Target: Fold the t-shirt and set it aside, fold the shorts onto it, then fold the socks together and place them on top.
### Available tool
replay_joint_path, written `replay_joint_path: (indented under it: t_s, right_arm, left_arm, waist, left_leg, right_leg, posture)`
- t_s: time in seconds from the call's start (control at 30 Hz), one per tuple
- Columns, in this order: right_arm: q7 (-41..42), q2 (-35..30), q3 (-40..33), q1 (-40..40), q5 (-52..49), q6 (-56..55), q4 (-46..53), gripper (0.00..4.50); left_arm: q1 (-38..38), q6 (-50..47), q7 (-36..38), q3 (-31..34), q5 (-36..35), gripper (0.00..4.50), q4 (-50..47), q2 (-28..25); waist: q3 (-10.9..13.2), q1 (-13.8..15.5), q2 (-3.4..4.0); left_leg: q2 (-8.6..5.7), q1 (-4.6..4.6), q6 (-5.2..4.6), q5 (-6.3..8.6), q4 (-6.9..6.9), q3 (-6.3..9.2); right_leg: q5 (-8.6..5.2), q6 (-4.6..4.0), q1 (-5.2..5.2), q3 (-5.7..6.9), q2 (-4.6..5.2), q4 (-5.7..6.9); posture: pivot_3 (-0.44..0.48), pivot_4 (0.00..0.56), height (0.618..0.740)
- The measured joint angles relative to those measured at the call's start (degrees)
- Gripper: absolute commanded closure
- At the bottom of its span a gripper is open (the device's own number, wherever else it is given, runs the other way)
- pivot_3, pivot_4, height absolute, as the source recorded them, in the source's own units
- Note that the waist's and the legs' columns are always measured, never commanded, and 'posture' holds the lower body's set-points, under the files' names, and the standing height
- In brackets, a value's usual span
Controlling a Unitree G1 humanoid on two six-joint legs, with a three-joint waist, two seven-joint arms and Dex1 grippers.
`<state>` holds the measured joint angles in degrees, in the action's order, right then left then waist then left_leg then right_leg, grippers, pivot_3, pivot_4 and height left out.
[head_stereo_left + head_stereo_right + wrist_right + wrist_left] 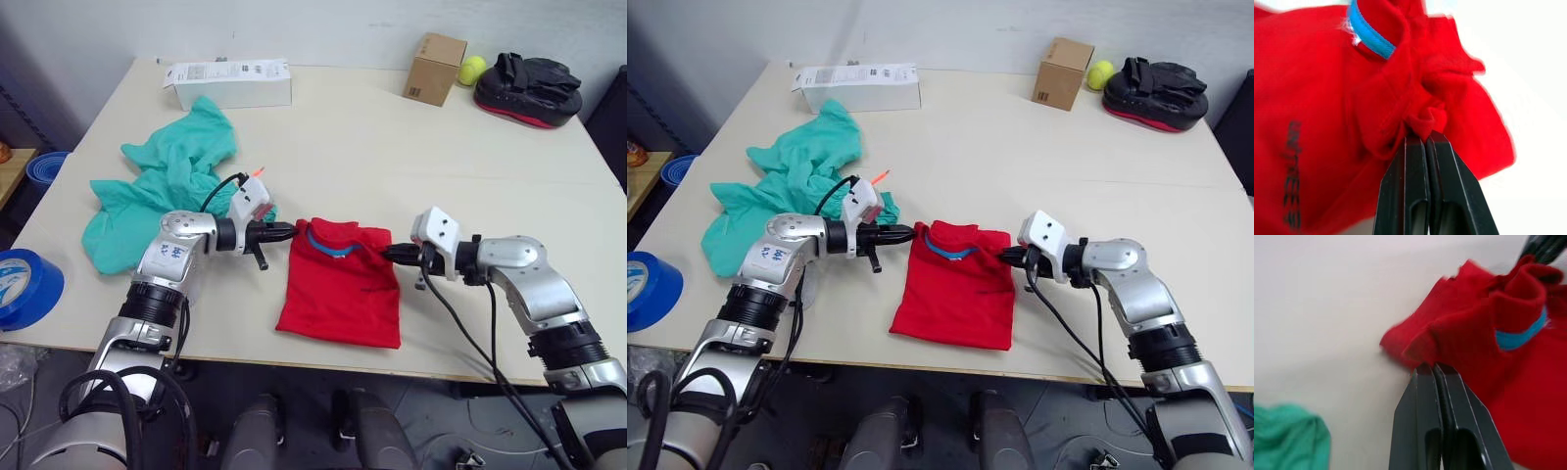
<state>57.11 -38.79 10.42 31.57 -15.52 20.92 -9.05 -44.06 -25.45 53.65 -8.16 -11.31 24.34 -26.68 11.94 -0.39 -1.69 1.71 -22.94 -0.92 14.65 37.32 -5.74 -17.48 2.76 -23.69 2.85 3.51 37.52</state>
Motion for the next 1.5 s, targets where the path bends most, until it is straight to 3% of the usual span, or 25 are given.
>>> replay_joint_path:
  t_s: [0.23,0.47,0.57,0.67,0.87,0.9,0.97,1.07,1.17,1.33,1.43,1.5]
  right_arm:
    - [-7.14,4.29,-8.04,8.38,-6.85,25.36,-4.80,4.50]
    - [-4.33,2.61,-8.70,7.95,-8.23,30.19,-4.88,4.50]
    - [-4.08,2.50,-9.85,7.81,-9.02,30.92,-4.87,3.88]
    - [-4.59,2.51,-12.53,7.93,-11.05,34.33,-4.74,2.92]
    - [-5.79,2.45,-14.27,7.93,-11.39,32.26,-2.16,0.90]
    - [-5.86,2.22,-14.91,7.91,-11.36,31.01,-1.56,0.86]
    - [-6.36,1.17,-15.70,7.41,-10.03,25.44,0.60,0.86]
    - [-5.90,0.53,-17.25,4.40,-9.21,18.88,6.86,1.58]
    - [-5.27,0.56,-16.91,0.18,-9.43,16.85,13.72,2.59]
    - [-2.91,0.39,-10.35,-8.79,-7.43,11.49,23.65,4.39]
    - [-4.04,0.94,-7.12,-10.88,-4.66,9.14,24.39,4.50]
    - [-5.27,1.79,-5.38,-10.91,-2.97,7.86,24.36,4.50]
  left_arm:
    - [-0.39,-7.40,-2.94,1.31,-0.27,4.47,0.98,2.09]
    - [-0.68,-8.32,-4.83,2.88,-0.61,4.47,0.91,3.83]
    - [-1.63,-8.32,-5.45,3.54,-0.91,4.50,0.94,4.33]
    - [-2.90,-8.30,-6.31,5.52,-1.87,3.92,1.29,5.28]
    - [-4.80,-8.27,-5.81,6.13,-2.84,2.10,1.41,5.36]
    - [-4.93,-8.18,-5.59,6.14,-2.90,1.75,1.36,5.19]
    - [-4.54,-6.98,-4.43,6.11,-2.94,1.14,0.43,3.63]
    - [-1.37,-1.22,0.39,5.76,-2.88,1.09,-7.84,-0.96]
    - [2.03,1.59,3.67,4.74,-3.32,1.70,-15.97,-2.03]
    - [9.71,1.81,7.79,-0.72,-4.09,3.35,-25.01,-2.70]
    - [12.44,2.85,8.85,-4.89,-2.47,4.39,-26.93,-3.20]
    - [13.13,3.42,8.55,-7.22,-0.88,4.47,-27.02,-3.09]
  waist:
    - [0.00,0.00,0.00]
    - [0.00,0.09,0.00]
    - [0.00,0.08,0.00]
    - [0.00,0.12,0.00]
    - [0.00,0.04,0.00]
    - [0.00,0.05,0.00]
    - [0.00,-0.03,0.00]
    - [0.00,-0.32,0.00]
    - [-0.01,-0.09,0.01]
    - [-0.01,0.13,0.01]
    - [-0.01,0.08,0.01]
    - [-0.01,0.05,0.01]
  left_leg:
    - [-0.01,-0.06,0.06,-0.03,-0.05,0.08]
    - [-0.04,-0.18,0.01,0.00,-0.07,0.06]
    - [-0.04,-0.18,0.02,0.00,-0.06,0.07]
    - [-0.03,-0.18,0.02,-0.01,-0.07,0.08]
    - [-0.04,-0.19,0.03,-0.01,-0.09,0.07]
    - [-0.04,-0.19,0.03,-0.01,-0.09,0.07]
    - [-0.05,-0.22,0.04,-0.01,-0.11,0.06]
    - [-0.01,-0.22,0.18,-0.01,-0.28,0.05]
    - [-0.01,-0.23,0.48,-0.16,-0.27,0.05]
    - [-0.03,-0.20,0.04,0.02,-0.16,0.06]
    - [-0.04,-0.14,0.00,-0.05,-0.12,0.06]
    - [-0.02,-0.12,0.01,-0.08,-0.14,0.07]
  right_leg:
    - [0.00,-0.01,-0.05,0.05,0.04,-0.02]
    - [0.00,-0.01,-0.12,0.06,0.05,-0.08]
    - [0.00,-0.01,-0.12,0.07,0.04,-0.05]
    - [0.00,-0.01,-0.12,0.08,0.04,-0.06]
    - [0.00,-0.01,-0.15,0.08,0.03,-0.06]
    - [0.00,-0.01,-0.15,0.08,0.03,-0.07]
    - [0.00,0.00,-0.17,0.08,0.02,-0.09]
    - [0.00,-0.01,-0.19,0.08,-0.01,-0.17]
    - [-0.01,-0.01,-0.18,0.08,-0.01,-0.22]
    - [0.00,0.00,-0.10,0.03,0.01,-0.20]
    - [0.05,-0.07,-0.08,0.00,0.03,-0.17]
    - [0.07,-0.11,-0.08,0.00,0.02,-0.16]
  posture:
    - [0.000,0.150,0.740]
    - [0.000,0.150,0.740]
    - [0.000,0.150,0.740]
    - [0.000,0.150,0.740]
    - [0.000,0.150,0.740]
    - [0.000,0.150,0.740]
    - [0.000,0.150,0.740]
    - [0.000,0.150,0.740]
    - [0.000,0.150,0.740]
    - [0.000,0.150,0.740]
    - [0.000,0.150,0.740]
    - [0.000,0.150,0.740]
